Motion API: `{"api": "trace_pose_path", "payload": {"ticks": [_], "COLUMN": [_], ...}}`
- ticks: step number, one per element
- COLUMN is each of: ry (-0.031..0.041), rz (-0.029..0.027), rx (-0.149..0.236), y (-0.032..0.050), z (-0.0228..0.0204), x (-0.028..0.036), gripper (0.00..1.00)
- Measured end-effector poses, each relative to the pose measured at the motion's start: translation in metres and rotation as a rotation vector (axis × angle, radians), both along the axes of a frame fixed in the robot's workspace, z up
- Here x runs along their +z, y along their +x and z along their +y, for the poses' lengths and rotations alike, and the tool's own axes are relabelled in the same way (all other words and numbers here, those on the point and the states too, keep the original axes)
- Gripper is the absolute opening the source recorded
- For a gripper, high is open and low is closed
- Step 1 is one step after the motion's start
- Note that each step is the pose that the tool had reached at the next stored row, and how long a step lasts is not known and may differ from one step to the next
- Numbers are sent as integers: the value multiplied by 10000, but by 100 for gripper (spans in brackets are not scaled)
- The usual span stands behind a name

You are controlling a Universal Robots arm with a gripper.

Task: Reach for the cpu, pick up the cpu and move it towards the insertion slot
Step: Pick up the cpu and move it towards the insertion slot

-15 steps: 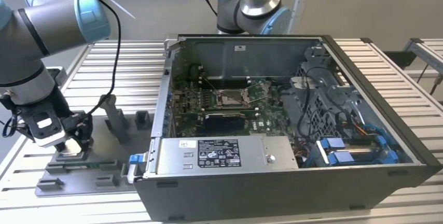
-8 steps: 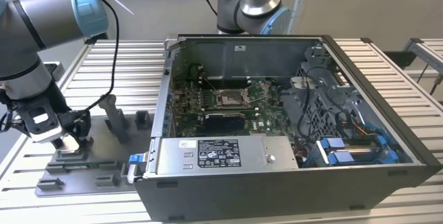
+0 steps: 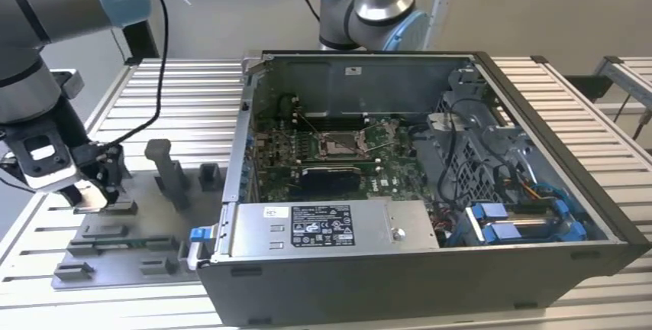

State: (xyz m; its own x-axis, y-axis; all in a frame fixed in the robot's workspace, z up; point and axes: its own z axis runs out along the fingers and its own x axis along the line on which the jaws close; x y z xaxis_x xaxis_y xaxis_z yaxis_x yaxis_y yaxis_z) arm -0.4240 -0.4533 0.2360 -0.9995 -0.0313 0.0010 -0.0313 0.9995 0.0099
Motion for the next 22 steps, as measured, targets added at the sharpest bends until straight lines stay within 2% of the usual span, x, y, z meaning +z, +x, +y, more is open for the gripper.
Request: {"api": "trace_pose_path", "payload": {"ticks": [15, 19, 22], "ry": [0, -2, -12], "rz": [-4, -6, -7], "rx": [1, 0, 0], "y": [0, 0, 1], "z": [0, 3, 8], "x": [684, 827, 904], "gripper": [0, 0, 0]}}
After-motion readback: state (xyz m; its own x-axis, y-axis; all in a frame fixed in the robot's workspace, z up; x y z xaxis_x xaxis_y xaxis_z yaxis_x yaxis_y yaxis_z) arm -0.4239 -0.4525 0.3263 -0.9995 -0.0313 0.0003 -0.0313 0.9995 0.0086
